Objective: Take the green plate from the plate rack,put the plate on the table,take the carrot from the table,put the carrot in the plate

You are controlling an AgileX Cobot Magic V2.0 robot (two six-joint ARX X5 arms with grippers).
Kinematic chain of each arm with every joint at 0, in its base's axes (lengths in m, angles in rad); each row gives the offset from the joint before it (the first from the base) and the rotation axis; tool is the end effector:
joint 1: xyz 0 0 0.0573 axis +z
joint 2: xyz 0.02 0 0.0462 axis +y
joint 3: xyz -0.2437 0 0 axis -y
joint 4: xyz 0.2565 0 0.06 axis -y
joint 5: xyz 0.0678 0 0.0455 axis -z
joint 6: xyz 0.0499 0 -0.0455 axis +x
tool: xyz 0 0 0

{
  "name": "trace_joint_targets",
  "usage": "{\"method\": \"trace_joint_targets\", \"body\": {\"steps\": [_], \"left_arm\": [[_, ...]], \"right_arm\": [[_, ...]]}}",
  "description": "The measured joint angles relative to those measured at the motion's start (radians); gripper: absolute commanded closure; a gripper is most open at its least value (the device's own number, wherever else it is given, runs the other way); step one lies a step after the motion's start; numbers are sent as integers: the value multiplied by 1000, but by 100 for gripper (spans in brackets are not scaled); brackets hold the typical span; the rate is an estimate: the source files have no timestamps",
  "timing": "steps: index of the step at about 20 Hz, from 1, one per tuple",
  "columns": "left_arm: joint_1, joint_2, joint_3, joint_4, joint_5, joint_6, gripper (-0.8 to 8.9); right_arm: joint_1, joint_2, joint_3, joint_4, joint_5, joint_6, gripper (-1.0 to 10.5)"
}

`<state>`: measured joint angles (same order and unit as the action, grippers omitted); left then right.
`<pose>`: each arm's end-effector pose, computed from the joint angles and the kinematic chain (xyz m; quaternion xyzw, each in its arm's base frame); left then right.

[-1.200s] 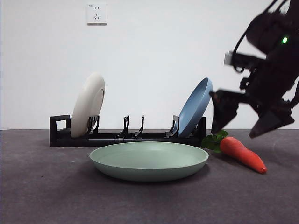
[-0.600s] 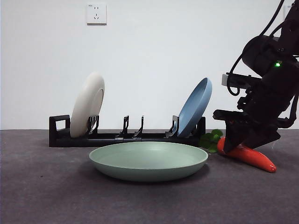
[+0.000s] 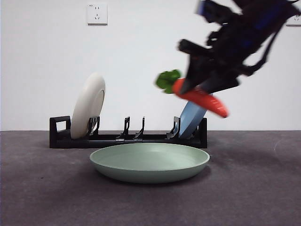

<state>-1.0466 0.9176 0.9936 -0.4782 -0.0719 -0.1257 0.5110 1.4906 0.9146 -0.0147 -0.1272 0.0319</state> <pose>0.1189 -0.1984 0.3303 0.0514 0.1978 -0.4473 0.8707 0.2984 0.1746 0.1917 -0.0410 0.2905 0.2955 0.9092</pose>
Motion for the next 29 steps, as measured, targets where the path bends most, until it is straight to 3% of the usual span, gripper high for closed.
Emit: {"method": "trace_joint_targets", "body": {"steps": [5,11,13,16,19,23,29], "left_arm": [[0,0,0,-31,0,0,554],[0,0,0,-46,0,0,554],[0,0,0,-50,0,0,554],[0,0,0,-52,0,0,554],[0,0,0,-55,0,0,554],[0,0,0,-64,0,0,554],[0,0,0,-68,0,0,553]], "right_arm": [[113,180,0,120,35,26,963],[132,346,0,205,39,29,951],[132,350,3,213,38,29,818],[133,350,3,212,33,29,479],[135,350,8,173,25,39,439],[143,240,17,57,26,59,440],[143,-161,23,-188,26,60,442]]}}
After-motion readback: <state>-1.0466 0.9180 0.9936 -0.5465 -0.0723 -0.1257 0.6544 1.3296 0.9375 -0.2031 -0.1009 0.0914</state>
